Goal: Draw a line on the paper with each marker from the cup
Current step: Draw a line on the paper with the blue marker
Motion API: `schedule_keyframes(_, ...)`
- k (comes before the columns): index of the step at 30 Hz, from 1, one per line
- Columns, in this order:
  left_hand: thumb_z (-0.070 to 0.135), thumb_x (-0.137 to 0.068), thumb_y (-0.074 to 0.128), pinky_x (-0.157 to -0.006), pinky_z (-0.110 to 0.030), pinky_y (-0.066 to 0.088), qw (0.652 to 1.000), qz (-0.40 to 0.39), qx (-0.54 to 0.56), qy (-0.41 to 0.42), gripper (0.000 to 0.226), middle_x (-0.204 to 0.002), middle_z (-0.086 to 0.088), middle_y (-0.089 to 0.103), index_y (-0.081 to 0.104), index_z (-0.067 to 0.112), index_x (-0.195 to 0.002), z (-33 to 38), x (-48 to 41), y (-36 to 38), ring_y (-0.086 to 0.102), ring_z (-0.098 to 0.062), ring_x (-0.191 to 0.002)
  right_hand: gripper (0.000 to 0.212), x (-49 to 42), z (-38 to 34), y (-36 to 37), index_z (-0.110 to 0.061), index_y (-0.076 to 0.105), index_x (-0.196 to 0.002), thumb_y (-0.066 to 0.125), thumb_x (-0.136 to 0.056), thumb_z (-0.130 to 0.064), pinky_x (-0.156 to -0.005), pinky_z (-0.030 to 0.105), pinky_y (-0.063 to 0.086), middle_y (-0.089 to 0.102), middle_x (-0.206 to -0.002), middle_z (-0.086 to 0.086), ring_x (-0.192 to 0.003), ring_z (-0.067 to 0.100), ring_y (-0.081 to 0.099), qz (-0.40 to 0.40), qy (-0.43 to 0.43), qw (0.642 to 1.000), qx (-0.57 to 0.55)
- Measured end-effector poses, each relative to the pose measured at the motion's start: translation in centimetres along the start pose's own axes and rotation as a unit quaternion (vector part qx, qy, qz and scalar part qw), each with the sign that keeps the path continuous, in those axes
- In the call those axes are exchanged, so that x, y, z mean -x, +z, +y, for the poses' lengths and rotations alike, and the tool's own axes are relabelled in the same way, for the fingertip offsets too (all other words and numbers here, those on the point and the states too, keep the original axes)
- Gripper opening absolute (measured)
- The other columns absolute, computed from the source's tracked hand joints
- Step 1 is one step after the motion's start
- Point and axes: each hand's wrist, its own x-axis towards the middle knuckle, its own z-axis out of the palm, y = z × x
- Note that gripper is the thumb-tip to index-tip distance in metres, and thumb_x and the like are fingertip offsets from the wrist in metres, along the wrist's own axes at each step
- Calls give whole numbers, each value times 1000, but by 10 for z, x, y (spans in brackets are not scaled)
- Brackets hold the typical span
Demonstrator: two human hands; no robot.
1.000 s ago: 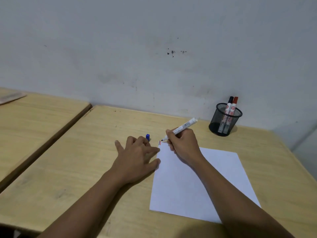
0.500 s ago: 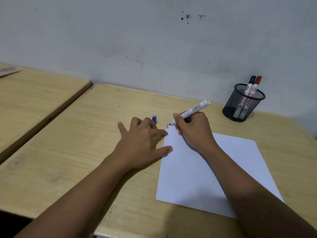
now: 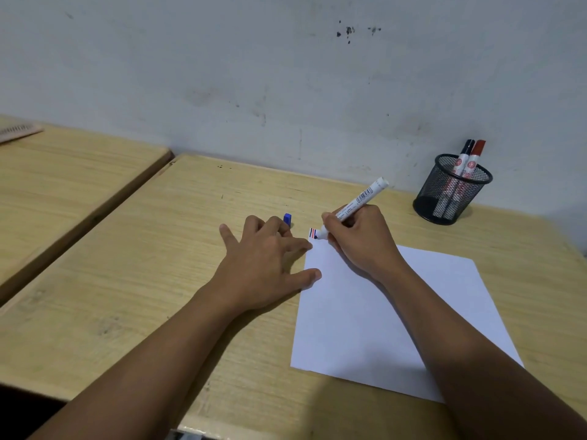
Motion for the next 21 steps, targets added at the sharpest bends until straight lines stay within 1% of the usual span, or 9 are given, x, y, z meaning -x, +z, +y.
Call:
schedule_keyframes(4,82,-71,44,-102,-70,22,1000,0,4,-5,63,-125,15,45,55,51,-124,-1,-1,0,31,-16,-119,28,1,-1,1,-4,73,-79,67,-93,-28,-53,29,53,71,-63,3,-53,13,65,6,9,1000,-29)
schedule_keyframes(7,81,-66,49,-103,-68,22,1000,5,15,-18,63,-122,18,47,53,47,-119,1,0,-1,33,-15,-117,23,-1,-3,-3,3,72,-83,67,-94,-17,-49,31,46,65,-61,8,-51,17,56,13,66,982,-176)
schedule_keyframes(10,72,-61,63,-106,-59,23,989,45,118,-76,61,-107,23,50,42,38,-107,6,-1,-4,42,-11,-108,22,-2,-12,-17,5,71,-88,66,-95,-16,-50,32,45,63,-67,15,-55,22,55,8,85,957,-277)
schedule_keyframes(11,69,-64,64,-105,-55,24,982,64,151,-99,59,-101,23,51,41,37,-107,7,-4,-7,46,-11,-104,21,-2,-16,-23,4,71,-89,66,-95,-16,-51,30,47,63,-68,15,-54,21,55,12,79,955,-287)
schedule_keyframes(13,64,-76,62,-102,-50,25,972,80,171,-141,56,-90,21,53,42,35,-120,10,-16,-14,53,-11,-99,20,-4,-23,-36,0,71,-86,66,-96,-16,-50,27,49,64,-66,12,-51,19,56,23,64,954,-293)
schedule_keyframes(15,57,-83,57,-100,-49,26,975,58,140,-165,53,-85,16,60,41,37,-130,8,-30,-18,58,-13,-98,21,-4,-30,-48,-2,71,-83,66,-96,-17,-47,26,49,64,-64,11,-49,18,56,32,48,956,-286)
schedule_keyframes(16,54,-85,55,-99,-48,26,978,42,116,-170,47,-86,14,65,45,38,-128,7,-37,-20,60,-13,-100,21,-2,-33,-54,-3,71,-82,65,-96,-18,-46,26,48,64,-64,11,-49,18,56,37,41,958,-283)
schedule_keyframes(19,47,-88,56,-96,-46,26,980,19,77,-185,20,-89,11,72,67,35,-100,6,-49,-28,61,-15,-104,21,10,-39,-70,-4,71,-82,65,-96,-18,-46,26,48,65,-64,10,-49,18,57,51,28,959,-279)
schedule_keyframes(21,43,-85,61,-91,-43,27,973,41,110,-198,13,-84,13,72,70,33,-84,12,-49,-37,62,-13,-97,21,20,-45,-81,-4,71,-81,65,-97,-17,-46,26,48,64,-63,10,-49,18,56,59,22,956,-286)
